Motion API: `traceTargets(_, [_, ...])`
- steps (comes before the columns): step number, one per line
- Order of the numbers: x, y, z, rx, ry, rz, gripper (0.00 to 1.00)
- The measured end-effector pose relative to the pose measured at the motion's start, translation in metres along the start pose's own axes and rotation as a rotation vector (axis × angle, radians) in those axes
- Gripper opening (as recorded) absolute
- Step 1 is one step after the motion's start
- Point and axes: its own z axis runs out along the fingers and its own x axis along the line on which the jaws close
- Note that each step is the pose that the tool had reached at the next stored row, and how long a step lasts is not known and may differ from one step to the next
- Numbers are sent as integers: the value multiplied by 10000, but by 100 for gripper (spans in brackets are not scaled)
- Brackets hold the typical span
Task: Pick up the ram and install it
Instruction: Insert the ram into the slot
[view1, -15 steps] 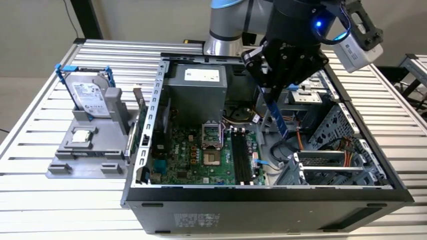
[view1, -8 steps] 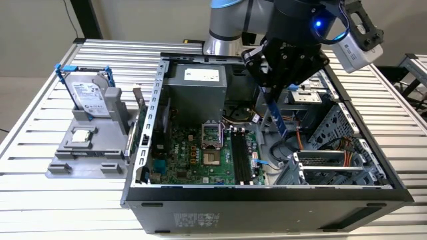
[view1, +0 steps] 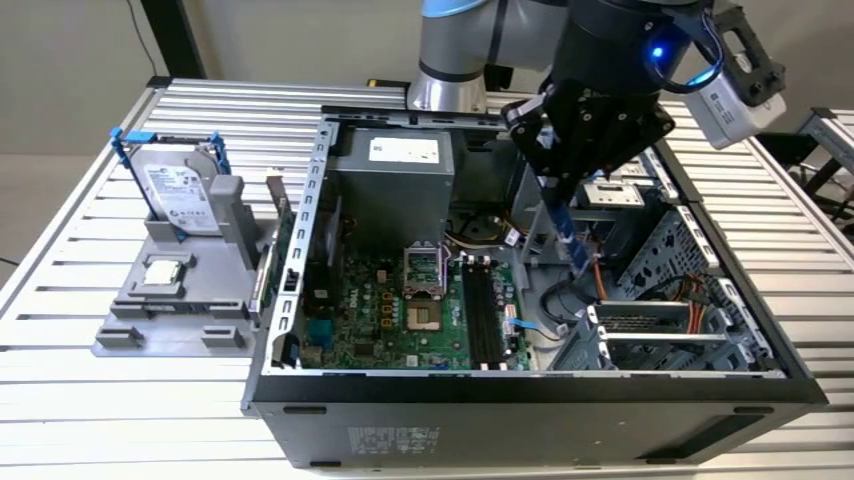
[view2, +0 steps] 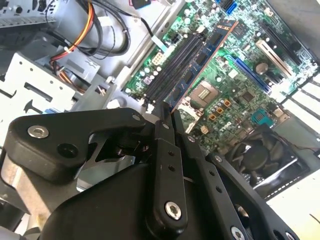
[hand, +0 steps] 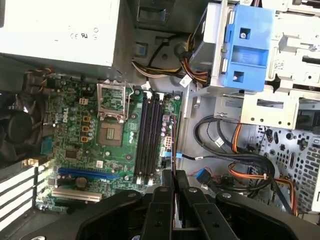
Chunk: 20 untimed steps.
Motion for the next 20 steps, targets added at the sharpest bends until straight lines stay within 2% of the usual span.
traceTargets(7, [-63,68,50,2,0,3,0])
traceTargets(20, [-71,105,201,4,0,56,0])
